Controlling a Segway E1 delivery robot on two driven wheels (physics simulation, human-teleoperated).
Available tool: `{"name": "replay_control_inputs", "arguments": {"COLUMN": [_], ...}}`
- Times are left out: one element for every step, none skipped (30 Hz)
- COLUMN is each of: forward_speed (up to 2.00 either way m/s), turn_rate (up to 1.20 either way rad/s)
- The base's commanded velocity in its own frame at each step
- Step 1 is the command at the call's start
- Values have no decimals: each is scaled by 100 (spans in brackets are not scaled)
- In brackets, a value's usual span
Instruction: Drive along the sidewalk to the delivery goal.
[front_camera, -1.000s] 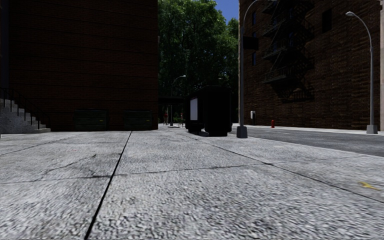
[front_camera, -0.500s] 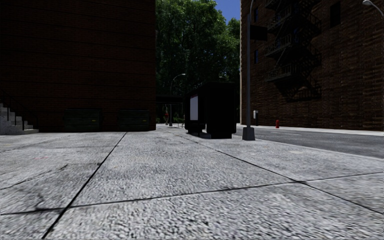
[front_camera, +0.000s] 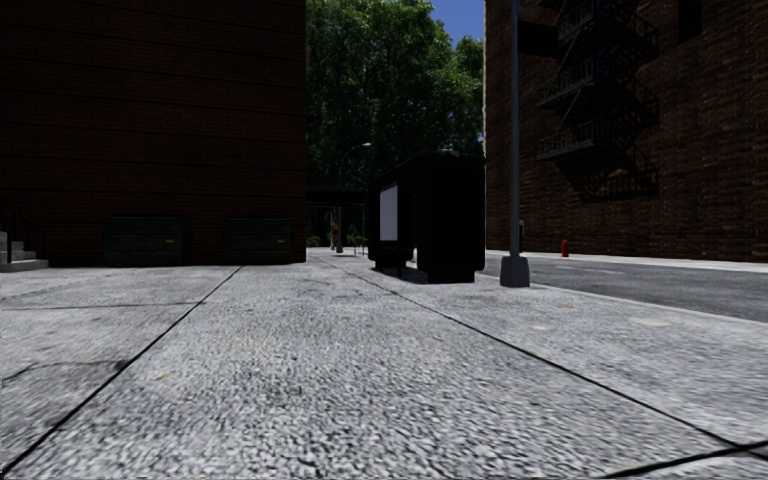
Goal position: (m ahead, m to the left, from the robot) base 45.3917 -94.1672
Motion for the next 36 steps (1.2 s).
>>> {"name": "replay_control_inputs", "arguments": {"forward_speed": [198, 196, 196, 196, 196, 197, 197, 197, 197, 198, 198, 198, 198, 198, 198, 198, 198, 198, 198, 198, 198, 198, 198, 198, 198, 198, 198, 198, 198, 198, 198, 198, 198, 198, 198, 198], "turn_rate": [0, 0, 0, 0, 0, 0, 0, 0, 0, 0, 0, 0, 0, 0, 0, 0, 0, 0, 0, 0, 0, 0, 0, 0, 7, 10, 10, 11, 13, 13, 13, 13, 13, 13, 13, 14]}}
